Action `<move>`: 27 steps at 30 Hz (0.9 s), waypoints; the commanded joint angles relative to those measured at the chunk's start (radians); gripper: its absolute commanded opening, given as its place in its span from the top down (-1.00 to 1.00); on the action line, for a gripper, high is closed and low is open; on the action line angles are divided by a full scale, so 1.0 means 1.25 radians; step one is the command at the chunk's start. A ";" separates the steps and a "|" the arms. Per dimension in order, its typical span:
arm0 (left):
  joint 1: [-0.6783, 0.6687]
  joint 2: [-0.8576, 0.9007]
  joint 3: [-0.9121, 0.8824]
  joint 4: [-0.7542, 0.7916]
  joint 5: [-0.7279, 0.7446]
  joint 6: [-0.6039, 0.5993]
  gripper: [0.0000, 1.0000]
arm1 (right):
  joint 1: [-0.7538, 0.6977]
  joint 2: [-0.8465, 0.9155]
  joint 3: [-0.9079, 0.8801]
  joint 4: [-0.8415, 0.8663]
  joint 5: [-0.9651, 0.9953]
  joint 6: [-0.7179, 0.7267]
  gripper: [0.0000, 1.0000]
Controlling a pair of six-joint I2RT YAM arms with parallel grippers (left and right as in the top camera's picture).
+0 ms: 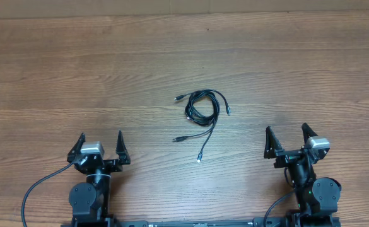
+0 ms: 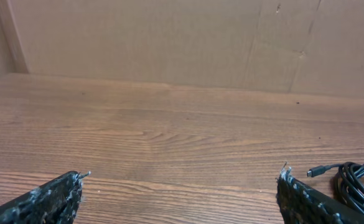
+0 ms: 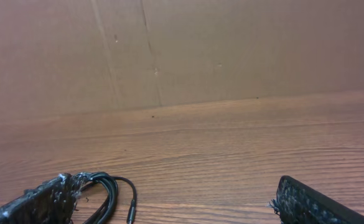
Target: Untangle cables
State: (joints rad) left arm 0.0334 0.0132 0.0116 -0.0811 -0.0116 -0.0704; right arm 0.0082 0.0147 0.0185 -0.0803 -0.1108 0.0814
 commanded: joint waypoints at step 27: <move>-0.001 -0.007 -0.005 0.134 0.195 -0.016 -0.99 | 0.003 -0.009 -0.009 0.003 0.009 -0.003 -1.00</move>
State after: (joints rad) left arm 0.0334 0.0132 0.0078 -0.0036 0.0700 -0.0746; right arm 0.0082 0.0147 0.0185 -0.0799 -0.1108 0.0811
